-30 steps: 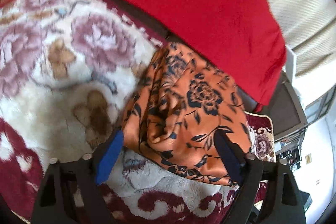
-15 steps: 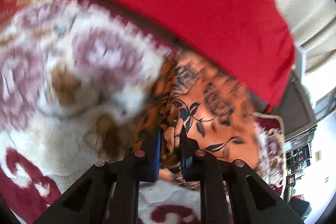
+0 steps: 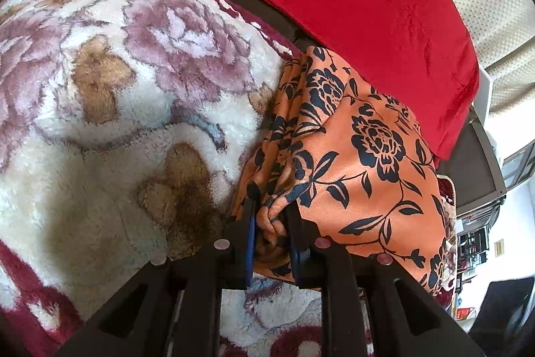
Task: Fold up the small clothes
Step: 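Grasp the folded bundle's edge with the left tool while the right tool presses it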
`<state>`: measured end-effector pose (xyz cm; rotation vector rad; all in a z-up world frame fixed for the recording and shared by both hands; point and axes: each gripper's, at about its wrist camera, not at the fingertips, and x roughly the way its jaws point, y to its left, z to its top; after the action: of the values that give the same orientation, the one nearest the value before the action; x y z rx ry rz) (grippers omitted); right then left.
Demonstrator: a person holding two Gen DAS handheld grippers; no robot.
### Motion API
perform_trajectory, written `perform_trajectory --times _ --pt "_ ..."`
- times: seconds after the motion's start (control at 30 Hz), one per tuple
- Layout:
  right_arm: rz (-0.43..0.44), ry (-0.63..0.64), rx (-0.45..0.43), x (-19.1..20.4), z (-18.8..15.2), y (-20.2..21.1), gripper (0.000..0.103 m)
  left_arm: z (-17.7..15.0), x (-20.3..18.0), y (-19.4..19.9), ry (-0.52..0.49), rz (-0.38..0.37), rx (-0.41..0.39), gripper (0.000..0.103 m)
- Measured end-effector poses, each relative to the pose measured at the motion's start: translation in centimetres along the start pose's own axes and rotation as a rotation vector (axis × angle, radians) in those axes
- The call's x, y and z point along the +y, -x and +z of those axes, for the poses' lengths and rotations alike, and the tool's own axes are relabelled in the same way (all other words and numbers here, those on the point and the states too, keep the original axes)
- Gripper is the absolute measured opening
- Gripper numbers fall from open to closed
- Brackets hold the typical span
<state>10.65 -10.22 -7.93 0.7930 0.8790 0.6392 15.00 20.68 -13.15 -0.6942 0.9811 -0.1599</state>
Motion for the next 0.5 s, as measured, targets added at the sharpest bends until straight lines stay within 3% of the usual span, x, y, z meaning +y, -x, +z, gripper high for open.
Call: perform_trajectory --times 0.1,0.17,0.27,0.33,0.37,0.43,0.5 --pt "0.052 -0.004 -0.034 1.3 2.0 0.6 0.081 0.0 0.0 0.2 -0.009 -0.003 0.003 0.020" --pt "-0.016 0.006 -0.095 0.9 3.7 2.4 0.082 0.2 -0.3 0.9 -0.018 -0.008 -0.005 0.022" --pt "-0.148 -0.048 -0.107 -2.2 6.2 3.3 0.084 0.9 -1.1 3.4 -0.040 -0.017 -0.076 0.042" --pt "-0.210 -0.080 -0.087 -4.8 8.0 2.8 0.084 1.7 -1.8 4.6 -0.069 -0.037 -0.126 0.069" --pt "-0.221 -0.102 -0.067 -6.2 9.1 2.2 0.084 2.1 -2.1 4.5 -0.079 -0.038 -0.131 0.072" --pt "-0.185 -0.132 -0.048 -7.2 10.7 1.1 0.084 3.2 -3.0 3.0 -0.113 -0.034 -0.092 0.072" --pt "-0.182 -0.145 0.004 -8.1 12.1 -0.7 0.084 3.6 -3.4 0.2 -0.155 -0.033 0.001 0.072"
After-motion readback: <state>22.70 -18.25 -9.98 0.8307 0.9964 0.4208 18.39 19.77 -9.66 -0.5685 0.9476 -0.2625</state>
